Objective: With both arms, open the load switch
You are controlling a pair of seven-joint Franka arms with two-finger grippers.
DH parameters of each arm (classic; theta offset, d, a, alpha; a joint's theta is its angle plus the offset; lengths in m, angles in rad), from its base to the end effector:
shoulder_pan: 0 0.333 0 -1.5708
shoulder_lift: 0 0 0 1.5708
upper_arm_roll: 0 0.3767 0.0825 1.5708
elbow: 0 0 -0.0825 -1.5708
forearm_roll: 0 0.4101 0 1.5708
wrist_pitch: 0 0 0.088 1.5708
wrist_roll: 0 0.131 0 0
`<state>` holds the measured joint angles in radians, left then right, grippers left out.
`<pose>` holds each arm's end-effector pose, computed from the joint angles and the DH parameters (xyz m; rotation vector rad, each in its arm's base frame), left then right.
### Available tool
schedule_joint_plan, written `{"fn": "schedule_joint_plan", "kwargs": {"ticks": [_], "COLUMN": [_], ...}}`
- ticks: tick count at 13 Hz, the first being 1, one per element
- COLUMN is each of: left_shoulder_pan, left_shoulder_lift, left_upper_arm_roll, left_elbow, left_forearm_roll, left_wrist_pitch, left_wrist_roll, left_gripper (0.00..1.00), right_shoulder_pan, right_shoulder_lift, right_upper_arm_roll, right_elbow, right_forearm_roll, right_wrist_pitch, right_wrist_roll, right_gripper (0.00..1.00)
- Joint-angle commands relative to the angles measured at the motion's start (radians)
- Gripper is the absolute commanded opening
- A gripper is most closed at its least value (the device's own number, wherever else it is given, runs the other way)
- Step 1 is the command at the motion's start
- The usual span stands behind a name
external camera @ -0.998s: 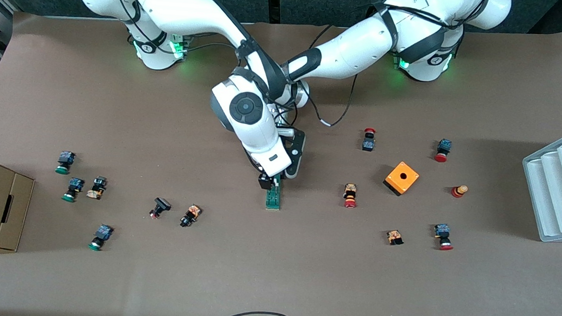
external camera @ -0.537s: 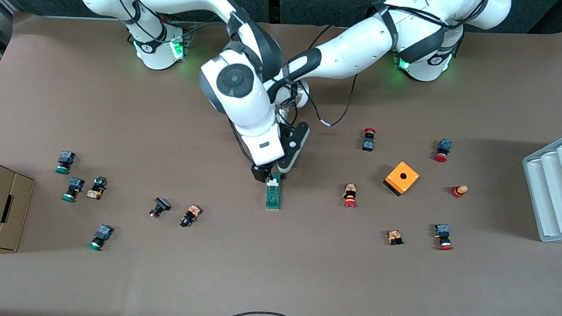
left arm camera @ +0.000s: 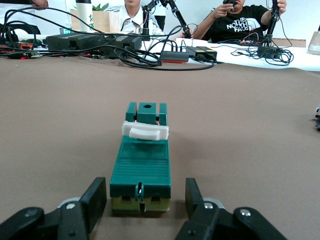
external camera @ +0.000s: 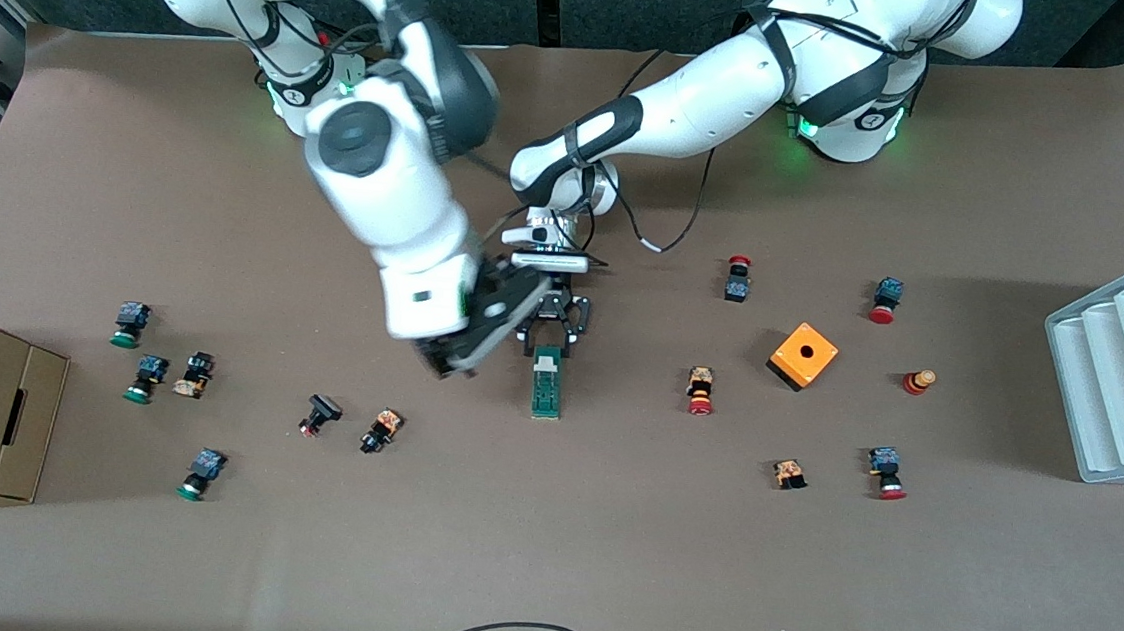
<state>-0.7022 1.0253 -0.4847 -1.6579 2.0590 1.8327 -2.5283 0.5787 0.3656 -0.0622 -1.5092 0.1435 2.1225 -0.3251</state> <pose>0.4011 -0.6121 0.0662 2.5506 0.0920 1.7862 0.6399 0.3822 0.5067 -2.7590 -1.1478 -0.3558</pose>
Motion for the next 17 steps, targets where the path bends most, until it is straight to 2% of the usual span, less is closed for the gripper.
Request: {"fn": "schedule_joint_plan", "kwargs": {"ticks": [1, 3, 4, 5, 8, 11, 15, 17], "left_shoulder_pan": [-0.016, -0.016, -0.016, -0.016, -0.014, -0.016, -0.008, -0.005], "left_shoulder_lift": [0.007, 0.007, 0.006, 0.004, -0.001, -0.019, -0.065, -0.077], "left_upper_arm_roll": [0.008, 0.008, 0.008, 0.008, 0.005, 0.000, -0.023, -0.043], "left_elbow": [0.020, 0.020, 0.021, 0.021, 0.024, 0.027, 0.041, 0.073], "left_forearm_roll": [0.009, 0.007, 0.004, 0.001, -0.005, -0.066, -0.207, -0.276], "left_wrist_pitch": [-0.015, -0.015, -0.015, -0.013, -0.010, -0.004, 0.000, 0.002], "left_wrist_roll": [0.008, 0.006, 0.006, 0.006, 0.006, 0.037, 0.245, 0.295], "left_gripper": [0.72, 0.75, 0.81, 1.00, 1.00, 1.00, 1.00, 1.00], "right_shoulder_pan": [-0.092, -0.141, -0.170, -0.189, -0.263, -0.377, -0.434, -0.438], "right_shoulder_lift": [-0.043, -0.057, -0.060, -0.065, -0.074, -0.065, -0.065, -0.066], "right_upper_arm_roll": [0.012, 0.012, 0.012, 0.012, 0.002, 0.001, -0.001, -0.011], "right_elbow": [-0.016, -0.016, -0.017, -0.017, -0.020, -0.023, -0.036, -0.040], "right_forearm_roll": [0.030, 0.030, 0.030, 0.030, 0.018, 0.011, 0.013, 0.013], "right_wrist_pitch": [-0.059, -0.078, -0.090, -0.093, -0.141, -0.130, -0.147, -0.189], "right_wrist_roll": [0.005, 0.000, -0.003, -0.003, 0.003, 0.003, 0.021, 0.110], "right_gripper": [1.00, 1.00, 1.00, 1.00, 1.00, 1.00, 1.00, 1.00]}}
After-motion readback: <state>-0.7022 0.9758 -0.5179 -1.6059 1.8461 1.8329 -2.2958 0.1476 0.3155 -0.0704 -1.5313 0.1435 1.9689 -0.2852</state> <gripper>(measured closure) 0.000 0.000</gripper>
